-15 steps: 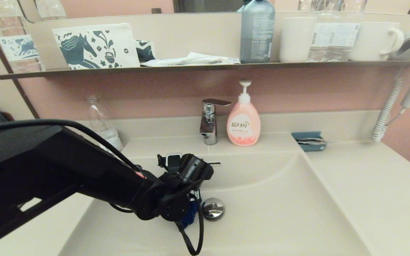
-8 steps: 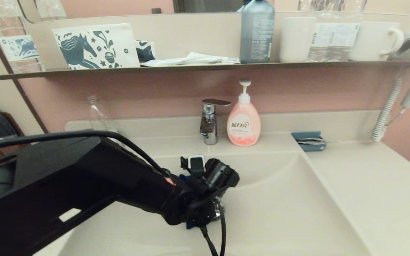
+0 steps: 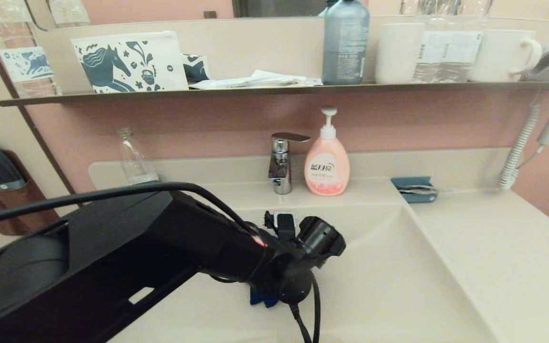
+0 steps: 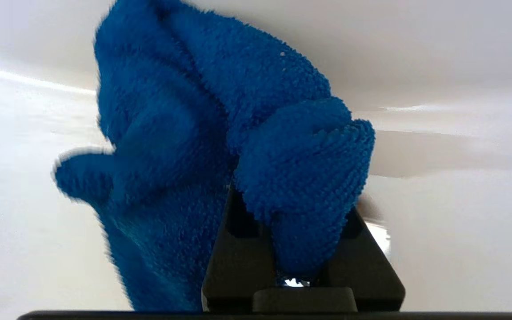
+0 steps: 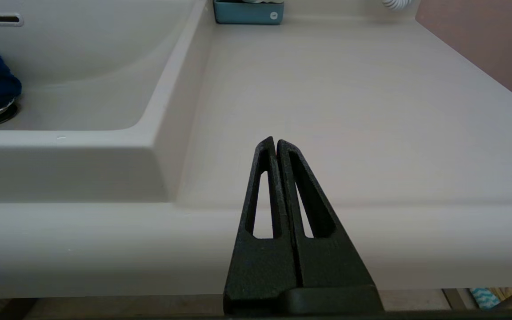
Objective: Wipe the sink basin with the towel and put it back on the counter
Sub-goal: Wipe the sink
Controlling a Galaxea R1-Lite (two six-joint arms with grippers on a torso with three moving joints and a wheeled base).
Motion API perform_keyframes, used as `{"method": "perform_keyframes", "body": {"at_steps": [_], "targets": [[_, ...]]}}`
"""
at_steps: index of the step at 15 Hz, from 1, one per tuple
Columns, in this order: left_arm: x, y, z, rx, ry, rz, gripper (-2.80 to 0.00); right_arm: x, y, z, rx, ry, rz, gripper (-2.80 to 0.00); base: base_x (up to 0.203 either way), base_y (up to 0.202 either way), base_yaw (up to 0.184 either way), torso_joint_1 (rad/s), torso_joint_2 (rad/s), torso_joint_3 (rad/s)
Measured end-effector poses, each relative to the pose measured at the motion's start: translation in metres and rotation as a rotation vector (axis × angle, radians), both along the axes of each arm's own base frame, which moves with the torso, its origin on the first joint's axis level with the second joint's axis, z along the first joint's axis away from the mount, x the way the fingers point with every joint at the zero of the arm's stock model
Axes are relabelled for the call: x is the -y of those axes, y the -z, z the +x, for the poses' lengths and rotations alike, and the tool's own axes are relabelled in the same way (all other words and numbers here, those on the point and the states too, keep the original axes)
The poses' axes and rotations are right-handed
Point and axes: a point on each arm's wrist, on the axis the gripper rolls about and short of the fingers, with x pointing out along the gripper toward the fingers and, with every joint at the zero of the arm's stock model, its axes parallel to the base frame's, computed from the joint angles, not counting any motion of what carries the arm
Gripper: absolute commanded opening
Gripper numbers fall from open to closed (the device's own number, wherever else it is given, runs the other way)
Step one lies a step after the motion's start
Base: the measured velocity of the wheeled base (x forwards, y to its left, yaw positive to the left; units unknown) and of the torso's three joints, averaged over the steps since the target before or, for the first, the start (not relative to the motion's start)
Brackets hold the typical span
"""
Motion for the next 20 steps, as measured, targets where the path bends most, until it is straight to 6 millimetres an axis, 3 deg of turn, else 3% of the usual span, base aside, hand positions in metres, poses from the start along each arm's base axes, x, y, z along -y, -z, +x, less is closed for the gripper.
{"method": "perform_keyframes", "body": {"at_steps": [4, 8, 12, 14, 20], "targets": [[0.038, -0.006, -0.006, -0.024, 0.029, -0.025, -2.8, 0.0, 0.0, 0.0, 0.0, 0.0, 0.0, -2.8, 0.0, 0.0, 0.0, 0.0, 0.0, 0.0], [0.063, -0.003, -0.017, -0.049, 0.063, -0.005, -2.8, 0.0, 0.0, 0.0, 0.0, 0.0, 0.0, -2.8, 0.0, 0.0, 0.0, 0.0, 0.0, 0.0], [0.091, -0.021, -0.022, -0.01, 0.107, -0.058, -2.8, 0.0, 0.0, 0.0, 0.0, 0.0, 0.0, -2.8, 0.0, 0.0, 0.0, 0.0, 0.0, 0.0], [0.103, -0.027, -0.034, -0.003, 0.151, -0.058, -2.8, 0.0, 0.0, 0.0, 0.0, 0.0, 0.0, -2.8, 0.0, 0.0, 0.0, 0.0, 0.0, 0.0], [0.093, -0.022, -0.053, -0.145, 0.143, 0.033, -2.8, 0.0, 0.0, 0.0, 0.0, 0.0, 0.0, -2.8, 0.0, 0.0, 0.0, 0.0, 0.0, 0.0]]}}
